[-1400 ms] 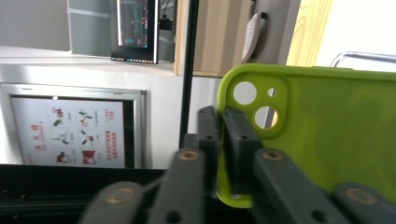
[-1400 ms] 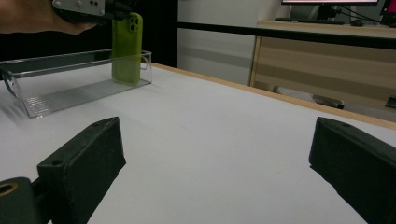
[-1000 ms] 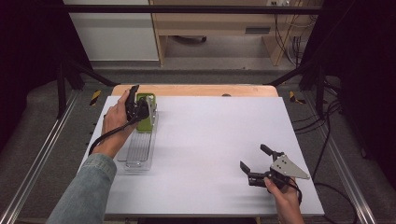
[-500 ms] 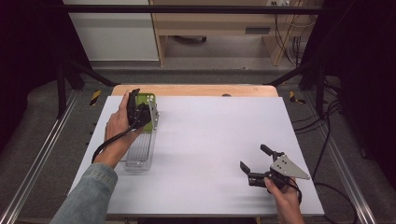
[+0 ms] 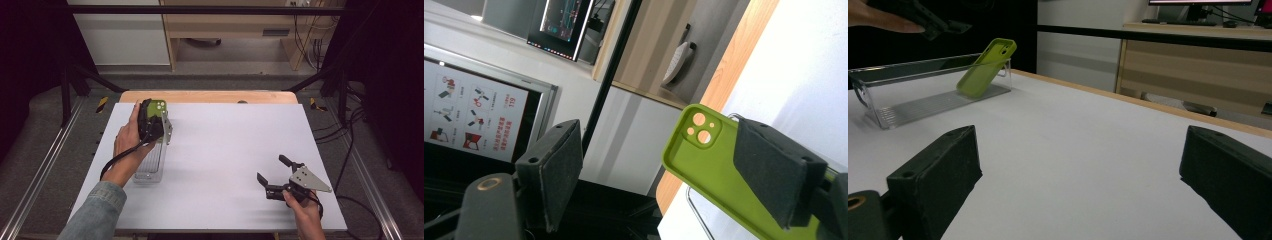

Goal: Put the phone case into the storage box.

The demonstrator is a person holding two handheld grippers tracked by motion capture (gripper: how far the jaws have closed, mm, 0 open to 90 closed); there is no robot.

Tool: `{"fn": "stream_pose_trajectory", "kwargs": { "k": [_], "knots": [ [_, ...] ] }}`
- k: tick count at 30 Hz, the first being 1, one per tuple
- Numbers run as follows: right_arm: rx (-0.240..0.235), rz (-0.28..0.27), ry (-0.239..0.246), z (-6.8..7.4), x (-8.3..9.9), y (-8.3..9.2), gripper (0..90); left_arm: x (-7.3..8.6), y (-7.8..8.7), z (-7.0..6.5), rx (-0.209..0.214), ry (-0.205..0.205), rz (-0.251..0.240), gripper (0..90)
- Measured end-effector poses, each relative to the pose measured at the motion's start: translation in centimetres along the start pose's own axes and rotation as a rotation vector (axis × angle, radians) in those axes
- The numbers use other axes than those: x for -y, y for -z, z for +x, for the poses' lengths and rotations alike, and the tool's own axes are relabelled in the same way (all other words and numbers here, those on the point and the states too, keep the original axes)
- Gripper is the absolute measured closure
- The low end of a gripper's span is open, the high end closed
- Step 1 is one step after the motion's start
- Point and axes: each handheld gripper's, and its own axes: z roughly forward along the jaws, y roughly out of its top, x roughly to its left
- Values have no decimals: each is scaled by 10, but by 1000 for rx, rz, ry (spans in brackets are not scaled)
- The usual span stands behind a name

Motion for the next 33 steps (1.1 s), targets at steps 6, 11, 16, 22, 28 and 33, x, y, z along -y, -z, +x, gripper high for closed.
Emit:
{"fn": "stream_pose_trajectory", "kwargs": {
  "k": [6, 11, 16, 22, 28, 33],
  "knots": [
    [8, 0, -4, 0, 0, 1, 32, -2, 14, -4, -2, -30, -24, 135],
    [7, -1, -4, 0, 0, 1, 31, -3, 23, -8, 4, -35, -29, 112],
    [17, -4, -7, -1, -1, 2, 32, -6, 36, -9, 3, -37, -26, 107],
    [17, -5, -9, -1, -1, 2, 32, -6, 50, -9, 1, -22, -26, 106],
    [17, -4, -10, -1, -1, 2, 31, -6, 60, -9, 14, 17, -28, 102],
    [18, -4, -11, -2, -1, 2, 32, -5, 66, -9, 38, 86, -35, 97]
  ]
}}
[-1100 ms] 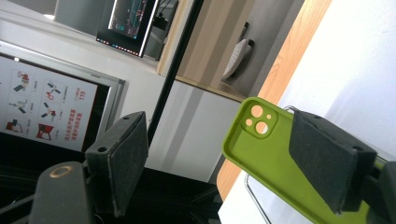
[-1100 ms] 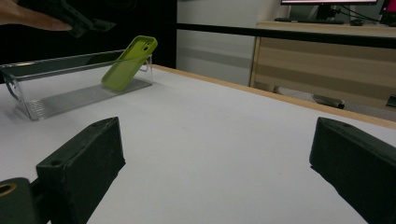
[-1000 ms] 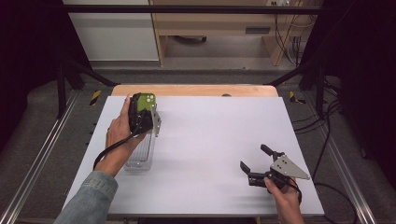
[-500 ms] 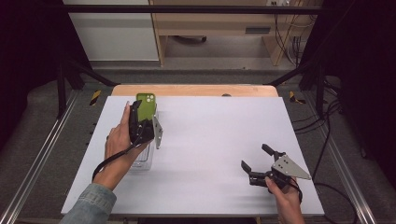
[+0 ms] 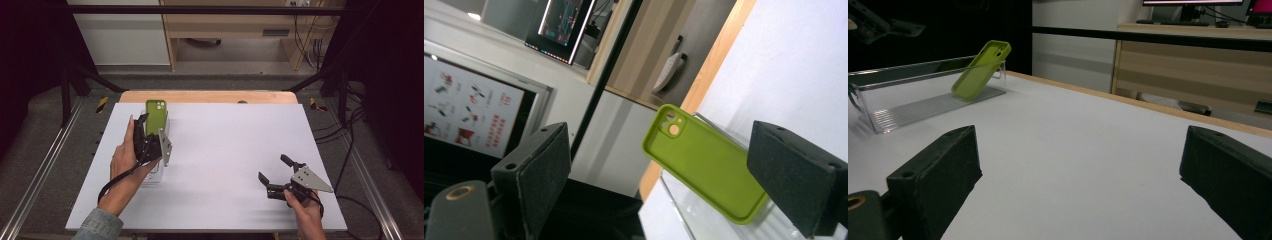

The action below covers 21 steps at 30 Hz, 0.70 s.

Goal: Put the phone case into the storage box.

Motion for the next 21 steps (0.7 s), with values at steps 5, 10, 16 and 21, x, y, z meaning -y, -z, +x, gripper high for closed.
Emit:
{"fn": "stream_pose_trajectory", "kwargs": {
  "k": [5, 10, 16, 21],
  "knots": [
    [1, 0, 0, 0, 0, 0, 31, 1, 5, 1, 10, 59, 4, 95],
    [3, -1, 4, 0, 0, 0, 31, 4, 14, 3, 5, 107, -8, 89],
    [2, 1, 5, 0, 0, 0, 31, 11, 20, 7, 28, 187, -20, 72],
    [2, 1, 6, 0, 0, 0, 31, 17, 24, 6, 39, 202, -24, 71]
  ]
}}
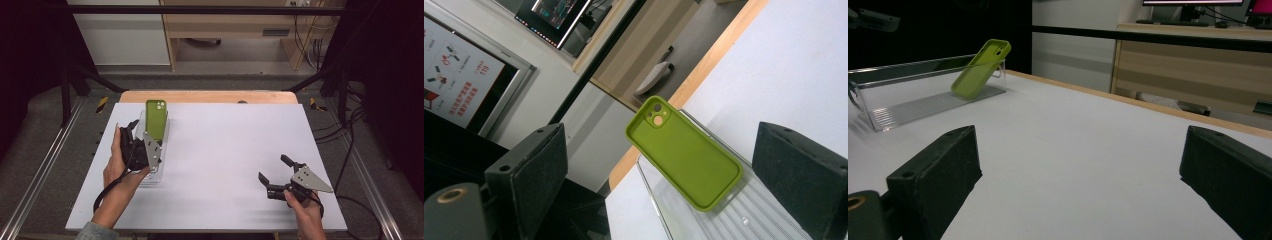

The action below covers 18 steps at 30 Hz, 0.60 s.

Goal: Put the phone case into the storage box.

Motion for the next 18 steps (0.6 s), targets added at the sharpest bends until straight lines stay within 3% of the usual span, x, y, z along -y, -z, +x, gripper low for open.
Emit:
{"fn": "stream_pose_trajectory", "kwargs": {
  "k": [4, 7, 13, 18],
  "knots": [
    [-1, 2, -1, 0, 0, 0, 31, 4, 5, 1, 4, 30, -4, 66],
    [-3, 3, 1, 0, 0, 0, 31, 8, 10, 3, 25, 97, -12, 61],
    [-4, 7, -6, 0, 0, 0, 27, 20, 15, 5, 52, 173, -16, 53],
    [-2, 7, -5, -1, 1, 0, 26, 27, 22, 7, 92, 255, -60, 46]
  ]
}}
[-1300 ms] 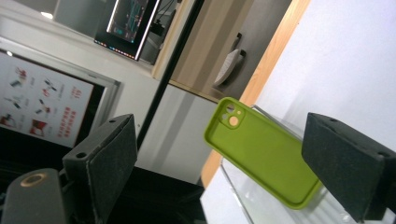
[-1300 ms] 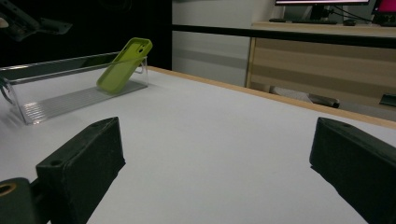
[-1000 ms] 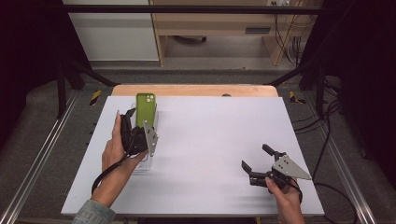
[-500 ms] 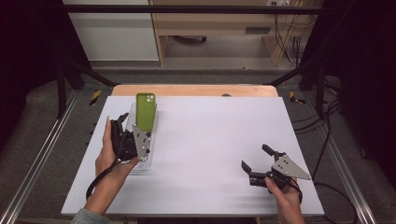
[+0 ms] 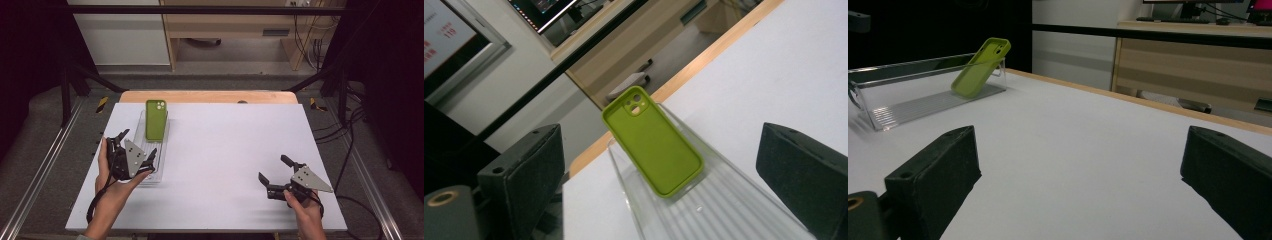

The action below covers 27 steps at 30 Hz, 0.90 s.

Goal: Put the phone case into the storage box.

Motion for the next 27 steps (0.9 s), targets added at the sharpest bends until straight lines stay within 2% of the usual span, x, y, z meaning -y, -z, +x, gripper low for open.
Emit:
{"fn": "stream_pose_trajectory", "kwargs": {
  "k": [3, 6, 14, 20, 27],
  "knots": [
    [2, 1, -2, 0, 0, 0, 26, 3, 3, 2, 21, 41, -21, 43],
    [3, 2, -1, 0, 0, 0, 26, 6, 5, 5, 24, 64, -29, 39],
    [4, 3, 1, 0, 0, 0, 26, 10, 8, 7, 42, 74, -42, 26],
    [5, 5, 2, 0, 0, 0, 26, 14, 14, 10, 57, 107, -73, 20],
    [9, 4, 5, 0, 0, 0, 26, 22, 21, 19, 83, 181, -105, 20]
  ]
}}
